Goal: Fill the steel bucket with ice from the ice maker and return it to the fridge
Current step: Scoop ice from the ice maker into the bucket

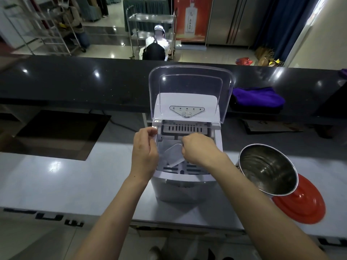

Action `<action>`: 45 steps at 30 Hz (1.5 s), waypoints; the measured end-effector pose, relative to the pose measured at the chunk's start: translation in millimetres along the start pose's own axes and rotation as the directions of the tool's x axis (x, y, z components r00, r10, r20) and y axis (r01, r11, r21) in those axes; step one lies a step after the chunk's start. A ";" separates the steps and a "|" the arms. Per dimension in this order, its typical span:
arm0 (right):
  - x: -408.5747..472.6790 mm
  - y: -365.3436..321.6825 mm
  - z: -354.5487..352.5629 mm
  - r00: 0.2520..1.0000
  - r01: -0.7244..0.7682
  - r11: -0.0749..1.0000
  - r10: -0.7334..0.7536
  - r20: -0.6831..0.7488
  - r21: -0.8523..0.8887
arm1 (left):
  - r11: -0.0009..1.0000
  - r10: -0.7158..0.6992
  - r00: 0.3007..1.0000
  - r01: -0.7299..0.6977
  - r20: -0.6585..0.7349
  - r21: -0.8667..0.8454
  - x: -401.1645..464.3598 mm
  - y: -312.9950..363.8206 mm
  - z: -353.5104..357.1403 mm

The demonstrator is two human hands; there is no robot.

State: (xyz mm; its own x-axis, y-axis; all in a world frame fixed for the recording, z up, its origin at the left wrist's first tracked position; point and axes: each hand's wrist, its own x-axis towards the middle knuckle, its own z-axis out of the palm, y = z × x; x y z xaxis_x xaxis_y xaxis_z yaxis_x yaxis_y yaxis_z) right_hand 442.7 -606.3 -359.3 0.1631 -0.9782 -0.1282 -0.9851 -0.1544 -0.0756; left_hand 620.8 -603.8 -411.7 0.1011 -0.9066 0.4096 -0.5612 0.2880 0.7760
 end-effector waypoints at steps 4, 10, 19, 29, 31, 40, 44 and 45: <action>5.3 6.3 4.2 0.999 0.047 0.998 -0.048 -0.012 -0.030 | 1.000 -0.006 1.000 0.006 0.000 -0.025 -0.9 1.6 -0.9; 8.6 1.9 5.2 0.992 0.130 0.991 -0.130 0.004 -0.036 | 0.999 -0.005 1.000 0.005 -0.001 -0.034 0.4 -1.6 -0.7; 11.1 -1.9 9.8 0.977 0.211 0.973 -0.213 -0.016 -0.096 | 0.999 0.009 1.000 -0.009 0.012 -0.046 1.4 -0.6 -2.0; 2.8 3.0 13.9 0.971 0.117 0.993 -0.112 0.210 -0.014 | 1.000 -0.007 1.000 0.007 0.000 -0.021 1.4 -5.0 0.9; -0.1 2.9 19.3 0.962 0.067 0.997 -0.074 0.262 0.034 | 1.000 -0.008 1.000 0.008 0.001 -0.026 1.0 -2.9 0.8; -5.7 4.3 25.7 0.905 -0.133 0.956 0.010 0.425 0.261 | 0.999 -0.010 1.000 0.010 0.001 -0.046 -0.5 0.8 -0.1; -9.9 3.4 18.4 0.908 -0.173 0.935 0.029 0.418 0.309 | 0.998 -0.025 1.000 0.025 0.001 -0.051 -0.8 1.4 -0.8; -11.3 3.5 16.1 0.910 -0.181 0.930 0.035 0.413 0.320 | 0.998 -0.030 1.000 0.030 0.002 -0.053 -0.9 1.5 -1.1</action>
State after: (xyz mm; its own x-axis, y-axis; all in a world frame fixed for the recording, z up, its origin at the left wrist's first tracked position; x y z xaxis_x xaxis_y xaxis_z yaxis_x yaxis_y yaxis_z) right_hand 438.3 -593.6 -374.0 0.1362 -0.8386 -0.5274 -0.9283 0.0779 -0.3636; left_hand 620.8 -602.2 -410.4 0.1167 -0.9155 0.3851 -0.5138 0.2761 0.8122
